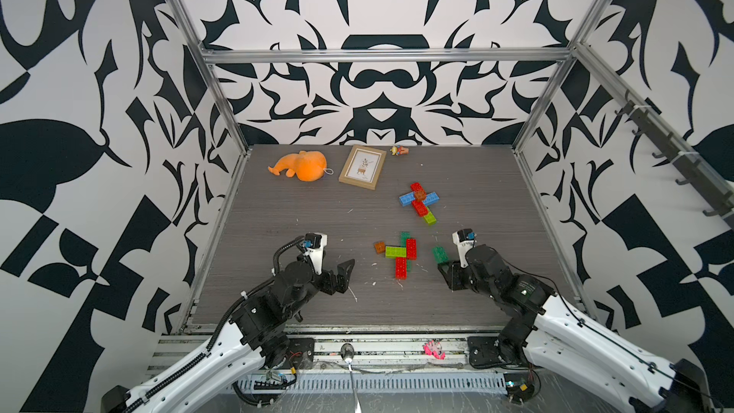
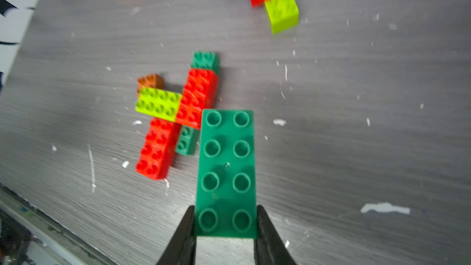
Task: Assemble a small pinwheel with lego
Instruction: Adjust the lego brick at the center of the board.
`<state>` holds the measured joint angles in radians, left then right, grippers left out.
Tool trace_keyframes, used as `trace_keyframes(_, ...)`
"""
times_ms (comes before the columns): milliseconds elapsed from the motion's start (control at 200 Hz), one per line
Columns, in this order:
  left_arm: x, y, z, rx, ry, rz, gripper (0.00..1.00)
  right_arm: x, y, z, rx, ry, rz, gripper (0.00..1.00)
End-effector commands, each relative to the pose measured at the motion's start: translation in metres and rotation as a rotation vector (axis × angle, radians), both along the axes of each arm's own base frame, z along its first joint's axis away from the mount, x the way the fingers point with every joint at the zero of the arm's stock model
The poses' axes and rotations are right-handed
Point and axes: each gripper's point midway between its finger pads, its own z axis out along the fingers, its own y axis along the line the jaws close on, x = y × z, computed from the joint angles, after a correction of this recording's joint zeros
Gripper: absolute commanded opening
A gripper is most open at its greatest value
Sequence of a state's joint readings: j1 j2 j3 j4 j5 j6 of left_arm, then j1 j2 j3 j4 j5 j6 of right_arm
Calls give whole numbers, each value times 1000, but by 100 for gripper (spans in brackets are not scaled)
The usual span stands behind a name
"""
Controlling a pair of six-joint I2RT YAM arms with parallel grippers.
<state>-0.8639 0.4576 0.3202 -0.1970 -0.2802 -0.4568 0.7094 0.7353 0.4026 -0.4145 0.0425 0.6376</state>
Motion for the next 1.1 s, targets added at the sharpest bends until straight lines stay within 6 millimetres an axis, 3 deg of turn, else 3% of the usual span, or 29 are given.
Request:
trace_keyframes(0,-1,-4,1,-40,4,-13,100,-5,8,-16,41,70,-18,13)
trace_keyframes(295,-13,-6,-20,-75,111,-32,100,-4,31,-36,34,76,48,12)
trace_keyframes(505,-23,-21,-9,-159,160,-102,100,-11,50,-51,-49,70,120,11)
trace_keyframes(685,-23,-25,-6,-173,175,-111,100,-8,68,-52,-66,52,169,11)
trace_keyframes(910,-23,-29,-4,-171,199,-118,100,-6,103,-46,-48,11,253,11)
trace_keyframes(1095,-26,-30,1,-157,231,-124,100,-7,102,-46,-71,-1,263,11)
